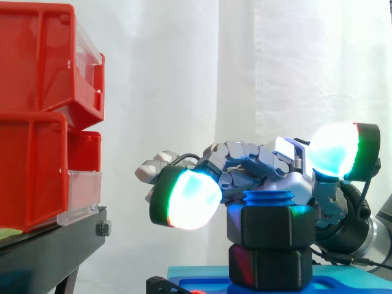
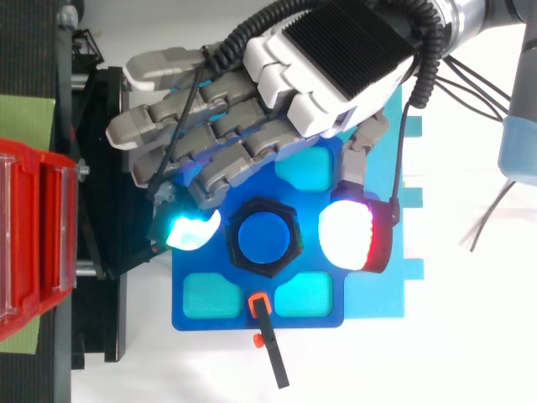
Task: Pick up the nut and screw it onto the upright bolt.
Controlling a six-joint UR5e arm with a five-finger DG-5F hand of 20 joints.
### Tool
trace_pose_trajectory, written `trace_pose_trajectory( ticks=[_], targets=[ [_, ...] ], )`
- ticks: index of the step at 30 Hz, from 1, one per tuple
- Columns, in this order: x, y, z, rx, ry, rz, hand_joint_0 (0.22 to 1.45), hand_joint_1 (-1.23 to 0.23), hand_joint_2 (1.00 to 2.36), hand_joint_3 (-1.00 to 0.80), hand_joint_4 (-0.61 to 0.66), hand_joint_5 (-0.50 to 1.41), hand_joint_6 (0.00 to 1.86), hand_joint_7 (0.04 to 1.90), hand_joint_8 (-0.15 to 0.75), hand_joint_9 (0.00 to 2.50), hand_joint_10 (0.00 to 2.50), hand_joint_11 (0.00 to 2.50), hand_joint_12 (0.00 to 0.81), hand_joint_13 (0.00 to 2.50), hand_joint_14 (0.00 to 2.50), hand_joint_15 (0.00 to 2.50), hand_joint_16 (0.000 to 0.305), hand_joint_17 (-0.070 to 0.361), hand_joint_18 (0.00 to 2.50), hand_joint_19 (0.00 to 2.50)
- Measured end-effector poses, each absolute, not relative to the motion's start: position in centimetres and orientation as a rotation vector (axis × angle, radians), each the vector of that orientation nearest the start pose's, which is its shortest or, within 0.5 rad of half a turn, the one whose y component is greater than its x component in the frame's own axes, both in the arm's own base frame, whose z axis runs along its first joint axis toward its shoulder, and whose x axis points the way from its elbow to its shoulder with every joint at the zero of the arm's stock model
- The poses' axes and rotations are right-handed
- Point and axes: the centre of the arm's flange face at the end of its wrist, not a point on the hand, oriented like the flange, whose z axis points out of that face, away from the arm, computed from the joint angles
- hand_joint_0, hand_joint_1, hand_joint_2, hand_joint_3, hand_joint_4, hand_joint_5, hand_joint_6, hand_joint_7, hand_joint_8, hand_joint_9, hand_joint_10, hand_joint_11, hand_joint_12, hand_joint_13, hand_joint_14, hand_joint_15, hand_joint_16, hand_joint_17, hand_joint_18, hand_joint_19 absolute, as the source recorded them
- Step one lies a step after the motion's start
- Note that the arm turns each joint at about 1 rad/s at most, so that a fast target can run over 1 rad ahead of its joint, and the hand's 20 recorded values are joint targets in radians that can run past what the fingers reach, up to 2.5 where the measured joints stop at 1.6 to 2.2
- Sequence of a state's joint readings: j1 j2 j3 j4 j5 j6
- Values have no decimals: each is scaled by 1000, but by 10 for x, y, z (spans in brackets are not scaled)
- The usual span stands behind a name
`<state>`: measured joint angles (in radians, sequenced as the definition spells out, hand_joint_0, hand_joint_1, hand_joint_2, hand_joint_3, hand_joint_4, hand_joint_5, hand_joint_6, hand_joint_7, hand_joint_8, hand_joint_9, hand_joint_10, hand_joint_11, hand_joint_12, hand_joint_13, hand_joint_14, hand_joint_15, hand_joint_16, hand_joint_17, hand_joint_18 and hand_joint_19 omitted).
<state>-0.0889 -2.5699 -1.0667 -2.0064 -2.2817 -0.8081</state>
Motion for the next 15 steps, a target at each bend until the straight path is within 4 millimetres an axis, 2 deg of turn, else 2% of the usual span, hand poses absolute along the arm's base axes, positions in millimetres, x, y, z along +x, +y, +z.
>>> trace_pose_trajectory(
  ticks=[5,15],
  targets=[
    [813,-143,171,-243,1124,930,441,35,1000,-500,238,-159,504,1013,230,254,0,0,330,0,0,0,43,96,0,0],
    [811,-145,169,-249,1127,930,449,14,1000,-500,244,-143,504,1091,245,326,0,0,325,25,0,0,41,92,0,0]
  ],
)
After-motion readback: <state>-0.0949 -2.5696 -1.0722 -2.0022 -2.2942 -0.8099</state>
